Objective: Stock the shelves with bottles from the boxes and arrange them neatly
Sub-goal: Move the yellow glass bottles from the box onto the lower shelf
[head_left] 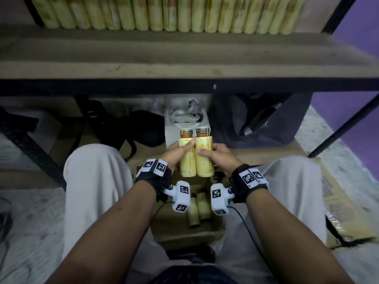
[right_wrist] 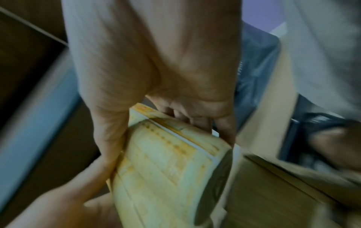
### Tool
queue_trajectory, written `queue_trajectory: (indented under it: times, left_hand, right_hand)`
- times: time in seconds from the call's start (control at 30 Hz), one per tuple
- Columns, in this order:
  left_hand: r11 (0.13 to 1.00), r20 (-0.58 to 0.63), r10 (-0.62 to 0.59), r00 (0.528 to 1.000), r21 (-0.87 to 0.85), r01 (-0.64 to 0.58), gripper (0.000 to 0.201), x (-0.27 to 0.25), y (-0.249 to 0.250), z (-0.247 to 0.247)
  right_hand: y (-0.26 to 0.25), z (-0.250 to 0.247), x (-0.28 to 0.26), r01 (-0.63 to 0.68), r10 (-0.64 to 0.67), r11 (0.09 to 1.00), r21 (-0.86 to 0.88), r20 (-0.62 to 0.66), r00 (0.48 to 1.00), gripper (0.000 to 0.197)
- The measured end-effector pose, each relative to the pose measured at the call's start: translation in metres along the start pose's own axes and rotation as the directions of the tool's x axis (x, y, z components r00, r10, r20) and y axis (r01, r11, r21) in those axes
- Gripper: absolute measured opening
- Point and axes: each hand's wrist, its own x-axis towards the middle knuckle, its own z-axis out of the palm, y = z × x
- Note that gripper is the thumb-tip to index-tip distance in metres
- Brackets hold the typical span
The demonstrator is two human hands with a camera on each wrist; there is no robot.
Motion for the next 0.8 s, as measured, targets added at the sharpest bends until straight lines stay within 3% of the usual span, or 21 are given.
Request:
queue_trajectory:
  times: [0.23,0.47,0.57,0.7,0.8]
  left_hand:
    - [0.98,0.151,0.165,0.975,0.089,-0.18,0.041,-0.032,0.081,0.016]
    - [0.903,0.266,0.347,0.899,0.166,-0.397,0.054,-0.048,0.17,0.059]
    - [0.84,0.286,0.41,0.866,0.252,-0.481,0.056,-0.048,0.209,0.08]
    - [0.734,0.361,0.454,0.814,0.367,-0.572,0.036,-0.043,0.253,0.112]
    - [0.634,0.39,0.488,0.781,0.456,-0.624,0.034,-0.032,0.279,0.141]
  right_hand:
    - [-0.072,-0.027,-0.032,0.211,-0.207,0.977,0.018,-0.123,0.971,0.03]
    - [-0.142,-0.064,-0.076,0.497,-0.444,0.861,0.108,-0.317,0.838,0.03]
    - [-0.162,-0.093,-0.087,0.548,-0.498,0.835,0.058,-0.345,0.795,0.029]
    - [-0.179,-0.139,-0.095,0.548,-0.542,0.829,-0.109,-0.396,0.741,0.031]
    - [-0.184,-0.173,-0.098,0.54,-0.587,0.807,-0.24,-0.432,0.685,0.035]
